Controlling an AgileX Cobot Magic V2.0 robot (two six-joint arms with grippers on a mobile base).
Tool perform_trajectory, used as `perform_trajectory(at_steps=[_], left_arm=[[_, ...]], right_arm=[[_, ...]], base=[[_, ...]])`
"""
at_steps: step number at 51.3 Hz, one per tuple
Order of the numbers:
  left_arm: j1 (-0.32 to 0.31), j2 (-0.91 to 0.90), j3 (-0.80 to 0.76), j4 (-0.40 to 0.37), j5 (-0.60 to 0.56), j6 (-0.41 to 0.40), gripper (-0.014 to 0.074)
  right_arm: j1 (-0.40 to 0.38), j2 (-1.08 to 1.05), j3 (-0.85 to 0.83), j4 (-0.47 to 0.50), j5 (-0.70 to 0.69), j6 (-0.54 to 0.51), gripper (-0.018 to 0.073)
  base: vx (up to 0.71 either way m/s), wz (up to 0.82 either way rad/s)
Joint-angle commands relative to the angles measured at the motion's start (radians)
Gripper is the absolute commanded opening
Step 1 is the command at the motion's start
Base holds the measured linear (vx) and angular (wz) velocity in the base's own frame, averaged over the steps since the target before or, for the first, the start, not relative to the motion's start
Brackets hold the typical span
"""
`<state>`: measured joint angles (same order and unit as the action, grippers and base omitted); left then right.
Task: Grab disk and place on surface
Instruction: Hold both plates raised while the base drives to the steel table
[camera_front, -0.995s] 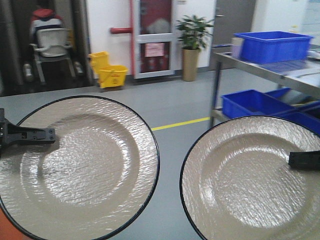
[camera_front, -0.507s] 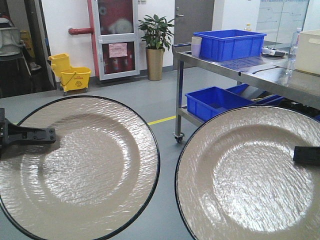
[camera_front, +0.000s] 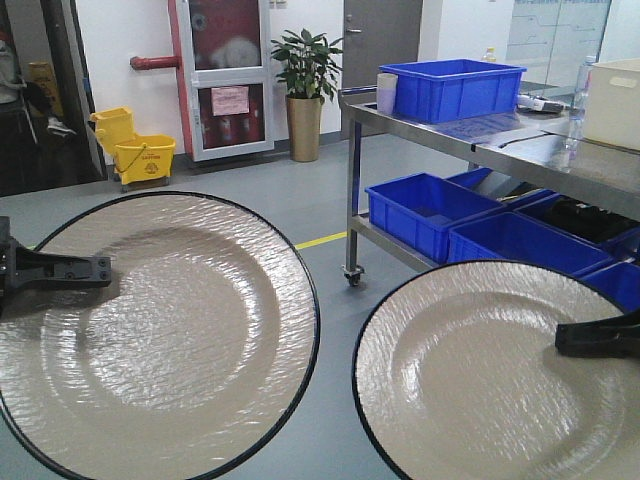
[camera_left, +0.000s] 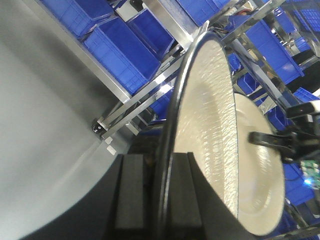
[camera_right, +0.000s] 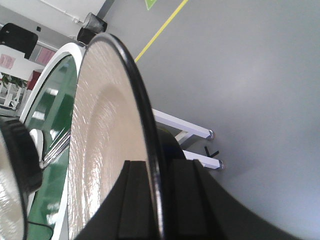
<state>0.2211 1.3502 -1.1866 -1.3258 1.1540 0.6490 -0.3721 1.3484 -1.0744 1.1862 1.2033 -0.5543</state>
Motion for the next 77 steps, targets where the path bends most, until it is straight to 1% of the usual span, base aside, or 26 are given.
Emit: perform_trajectory(at_steps=[1, 49, 77], left_arm=[[-0.002, -0.040, -0.029, -0.145, 0.000, -0.016, -0.0005], [-0.002, -0.040, -0.029, -0.145, 0.001, -0.016, -0.0005], [-0.002, -0.040, -0.029, -0.145, 0.001, -0.016, -0.0005]], right_arm=[[-0.003, 0.000, -0.032, 0.130, 0.046, 0.007, -0.0009], [-0.003, 0.015, -0.032, 0.127, 0.056, 0.007, -0.0009], [-0.003, 0.015, -0.032, 0.127, 0.056, 0.007, -0.0009]], base=[[0.00, 0.00], [0.01, 0.01], [0.13, -0.03]])
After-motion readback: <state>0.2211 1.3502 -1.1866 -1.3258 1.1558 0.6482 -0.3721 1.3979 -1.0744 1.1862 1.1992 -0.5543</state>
